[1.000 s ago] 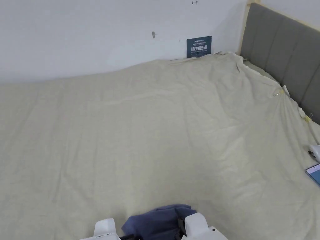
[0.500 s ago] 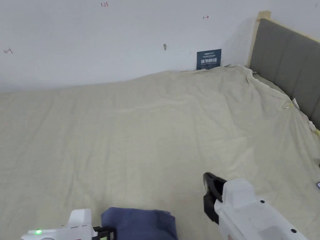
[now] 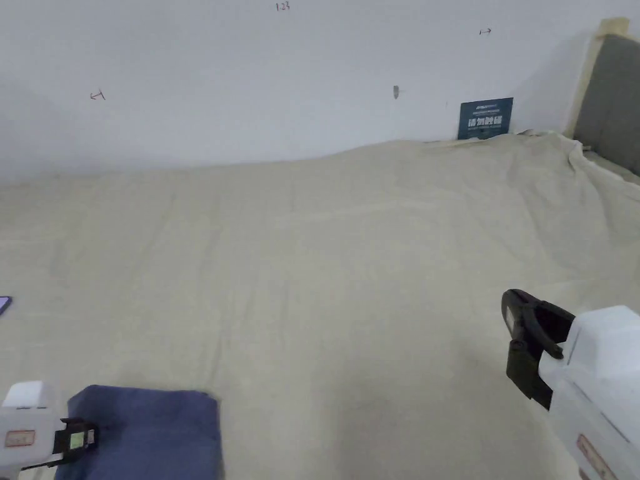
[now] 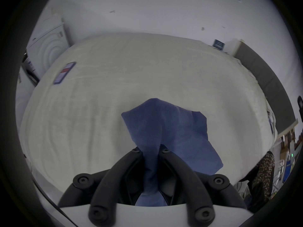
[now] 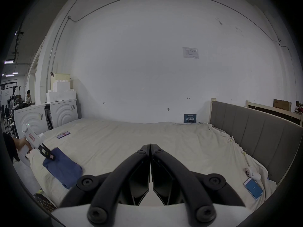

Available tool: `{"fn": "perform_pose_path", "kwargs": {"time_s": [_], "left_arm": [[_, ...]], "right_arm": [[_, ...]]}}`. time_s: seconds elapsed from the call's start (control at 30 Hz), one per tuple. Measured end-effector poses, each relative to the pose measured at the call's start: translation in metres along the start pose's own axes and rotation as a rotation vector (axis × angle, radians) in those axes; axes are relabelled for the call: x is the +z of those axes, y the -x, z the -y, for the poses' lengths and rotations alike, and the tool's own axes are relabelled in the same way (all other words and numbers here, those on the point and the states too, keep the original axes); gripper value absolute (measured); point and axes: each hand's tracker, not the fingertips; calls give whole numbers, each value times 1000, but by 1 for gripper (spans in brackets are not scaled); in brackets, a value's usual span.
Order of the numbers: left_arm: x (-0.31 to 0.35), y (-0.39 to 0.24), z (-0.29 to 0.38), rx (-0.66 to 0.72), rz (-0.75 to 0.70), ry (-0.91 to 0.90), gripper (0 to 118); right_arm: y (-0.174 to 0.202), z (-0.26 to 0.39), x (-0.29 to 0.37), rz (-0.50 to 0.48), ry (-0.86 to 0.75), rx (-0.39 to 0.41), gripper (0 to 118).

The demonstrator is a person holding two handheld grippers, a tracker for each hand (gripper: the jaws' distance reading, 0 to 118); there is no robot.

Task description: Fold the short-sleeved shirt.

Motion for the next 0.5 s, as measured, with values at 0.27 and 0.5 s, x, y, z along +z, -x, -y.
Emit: {"fn": "perform_pose_path", "kwargs": {"time_s": [0.27,0.5], "left_arm": [[-15,76,-5,75,-133,51,11],[-34,84,-1,171,-213,98,27]], "right_arm": [[17,10,-12,8,49,11,0],[22,15,-20,6,79,12,0]]}}
